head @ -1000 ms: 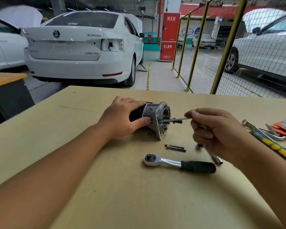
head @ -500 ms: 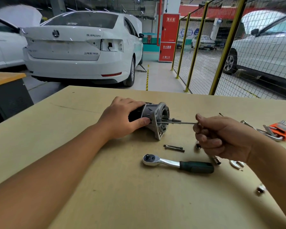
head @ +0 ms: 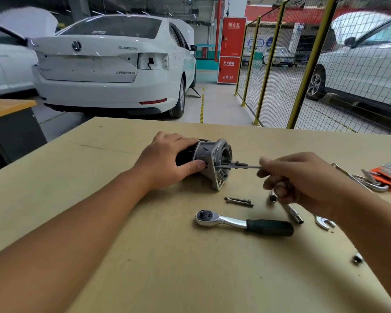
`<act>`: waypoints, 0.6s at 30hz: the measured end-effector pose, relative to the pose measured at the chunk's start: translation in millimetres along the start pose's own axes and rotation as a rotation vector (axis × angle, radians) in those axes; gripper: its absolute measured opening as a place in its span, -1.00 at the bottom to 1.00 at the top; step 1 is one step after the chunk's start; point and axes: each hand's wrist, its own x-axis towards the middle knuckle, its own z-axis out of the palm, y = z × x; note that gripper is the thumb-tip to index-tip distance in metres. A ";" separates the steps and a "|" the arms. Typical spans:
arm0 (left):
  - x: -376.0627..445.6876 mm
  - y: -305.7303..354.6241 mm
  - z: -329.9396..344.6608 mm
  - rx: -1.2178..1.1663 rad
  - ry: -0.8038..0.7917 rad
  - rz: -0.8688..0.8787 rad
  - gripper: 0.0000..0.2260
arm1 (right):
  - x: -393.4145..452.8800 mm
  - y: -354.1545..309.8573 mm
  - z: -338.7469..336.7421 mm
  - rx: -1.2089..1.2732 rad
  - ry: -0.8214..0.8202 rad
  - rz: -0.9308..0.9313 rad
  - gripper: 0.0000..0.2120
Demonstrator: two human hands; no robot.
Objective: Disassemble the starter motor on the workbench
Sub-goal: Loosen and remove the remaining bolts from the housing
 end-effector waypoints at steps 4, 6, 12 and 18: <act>-0.2 0.8 -0.8 0.000 -0.004 0.001 -0.24 | 3.6 6.2 5.7 0.054 -0.018 0.127 -0.65; -0.2 1.1 -0.8 -0.001 -0.006 0.000 -0.24 | 2.5 8.0 10.1 0.027 0.006 0.132 -0.70; -0.6 0.6 -0.6 -0.003 -0.007 0.003 -0.24 | -5.7 2.6 10.6 -0.291 0.167 -0.339 -0.94; -0.5 -0.3 -0.5 -0.008 -0.003 0.002 -0.25 | -3.2 7.1 8.9 -0.665 0.283 -0.805 -0.45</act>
